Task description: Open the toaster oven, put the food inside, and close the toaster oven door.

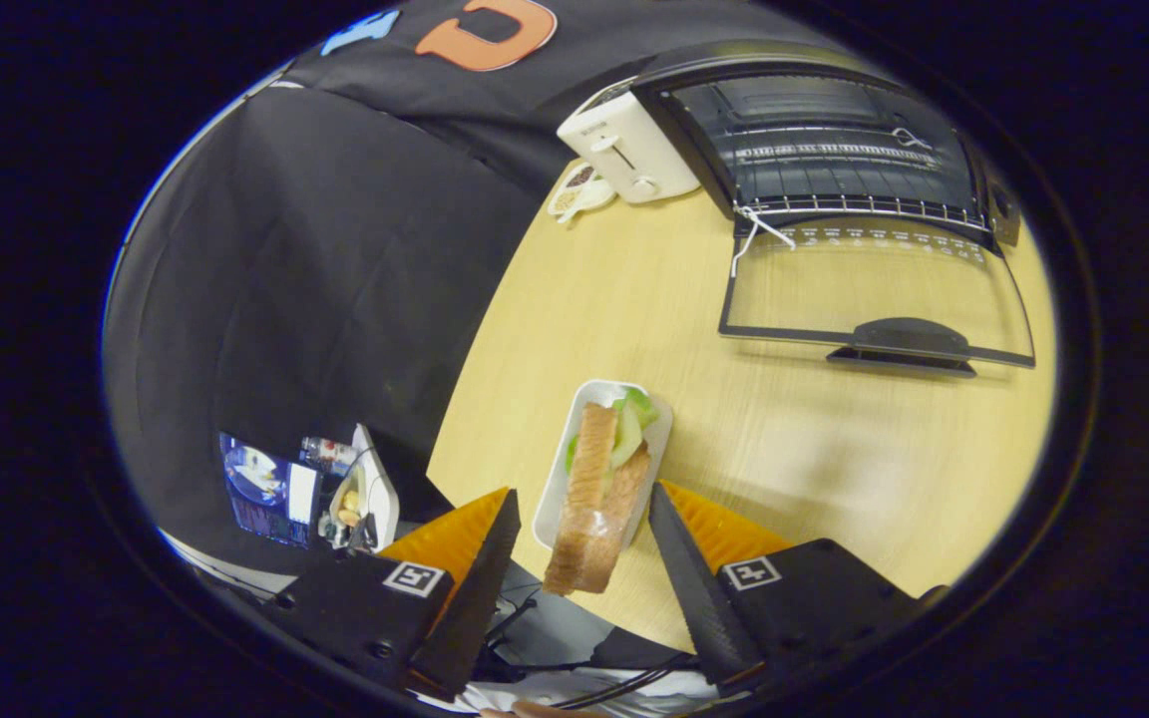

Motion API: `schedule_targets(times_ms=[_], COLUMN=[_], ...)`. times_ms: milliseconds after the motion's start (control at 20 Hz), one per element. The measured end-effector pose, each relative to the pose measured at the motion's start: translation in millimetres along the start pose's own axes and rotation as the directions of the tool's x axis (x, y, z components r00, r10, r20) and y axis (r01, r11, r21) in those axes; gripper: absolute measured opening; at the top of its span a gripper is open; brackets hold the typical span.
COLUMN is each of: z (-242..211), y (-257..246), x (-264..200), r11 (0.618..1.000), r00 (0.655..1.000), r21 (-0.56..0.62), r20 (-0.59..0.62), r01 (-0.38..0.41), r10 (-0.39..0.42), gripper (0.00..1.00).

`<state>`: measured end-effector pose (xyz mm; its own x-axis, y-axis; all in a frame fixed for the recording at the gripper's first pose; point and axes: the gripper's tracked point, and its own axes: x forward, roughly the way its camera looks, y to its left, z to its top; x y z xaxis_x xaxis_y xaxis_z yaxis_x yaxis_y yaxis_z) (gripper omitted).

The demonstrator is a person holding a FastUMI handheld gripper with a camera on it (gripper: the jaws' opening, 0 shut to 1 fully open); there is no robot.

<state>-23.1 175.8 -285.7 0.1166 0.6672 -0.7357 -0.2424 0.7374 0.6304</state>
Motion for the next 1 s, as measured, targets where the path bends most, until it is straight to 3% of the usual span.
schedule_targets(times_ms=[100, 350, 550, 800, 1000], z=[3.9, -3.4, -10.5, -10.1, 10.7], y=[-3.1, -2.7, 1.1, 15.1, 27.7], x=[2.5, 5.0, 0.9, -17.1, -41.9], r11=[0.999, 0.999, 0.999, 0.995, 0.971], r00=[1.0, 0.999, 0.999, 0.995, 0.968], r21=[0.033, 0.038, 0.018, 0.014, 0.056], r20=[-0.003, -0.024, -0.028, 0.012, 0.116], r01=[-0.017, -0.02, -0.028, -0.096, -0.23], r10=[0.018, 0.021, 0.028, 0.096, 0.223], gripper=[0.78, 0.5, 0.44, 0.35, 0.34])
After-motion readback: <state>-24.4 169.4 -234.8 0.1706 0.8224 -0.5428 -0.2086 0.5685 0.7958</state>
